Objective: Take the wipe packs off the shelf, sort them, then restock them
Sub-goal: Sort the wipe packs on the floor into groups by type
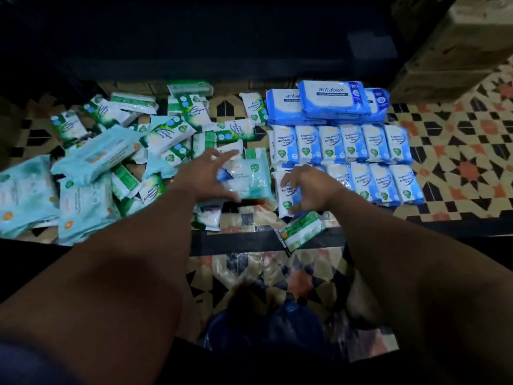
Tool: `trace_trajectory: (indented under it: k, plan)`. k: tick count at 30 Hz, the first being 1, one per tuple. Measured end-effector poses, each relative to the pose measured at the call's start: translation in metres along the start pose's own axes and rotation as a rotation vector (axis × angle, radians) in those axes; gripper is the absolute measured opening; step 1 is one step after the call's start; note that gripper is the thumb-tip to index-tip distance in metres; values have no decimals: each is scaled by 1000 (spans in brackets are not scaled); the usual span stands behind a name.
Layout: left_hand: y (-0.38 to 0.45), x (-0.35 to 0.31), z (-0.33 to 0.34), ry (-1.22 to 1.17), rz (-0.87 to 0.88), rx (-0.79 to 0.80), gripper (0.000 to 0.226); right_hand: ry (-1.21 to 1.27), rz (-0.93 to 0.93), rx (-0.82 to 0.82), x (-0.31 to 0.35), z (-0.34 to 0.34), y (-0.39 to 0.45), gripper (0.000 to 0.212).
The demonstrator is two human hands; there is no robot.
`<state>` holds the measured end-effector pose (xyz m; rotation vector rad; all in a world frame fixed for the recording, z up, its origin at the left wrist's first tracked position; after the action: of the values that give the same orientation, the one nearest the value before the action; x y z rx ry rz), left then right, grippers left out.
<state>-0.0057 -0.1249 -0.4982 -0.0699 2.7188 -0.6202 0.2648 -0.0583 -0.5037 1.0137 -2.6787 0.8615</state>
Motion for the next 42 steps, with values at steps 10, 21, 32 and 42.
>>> trace_trajectory:
  k: [10, 21, 32, 42]
  plan:
    - [7, -2, 12, 224, -77, 7, 129, -438, -250, 147, 34, 45, -16, 81]
    - [-19, 38, -7, -113, -405, -470, 114, -33, -146, 23, 53, 50, 4, 56]
    - [-12, 38, 10, -35, -404, -329, 122, 221, 390, -334, 74, 23, 79, 83]
    - [-62, 96, -5, -437, -357, -596, 57, 50, 15, -483, 120, 24, 108, 76]
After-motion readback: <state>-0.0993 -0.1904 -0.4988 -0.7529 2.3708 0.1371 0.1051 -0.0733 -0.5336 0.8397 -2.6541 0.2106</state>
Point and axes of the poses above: each hand's wrist, its own y-axis towards the middle knuckle, its own z-axis out of the palm, x = y × z, the point moved 2 cm from there along y, towards the middle knuckle
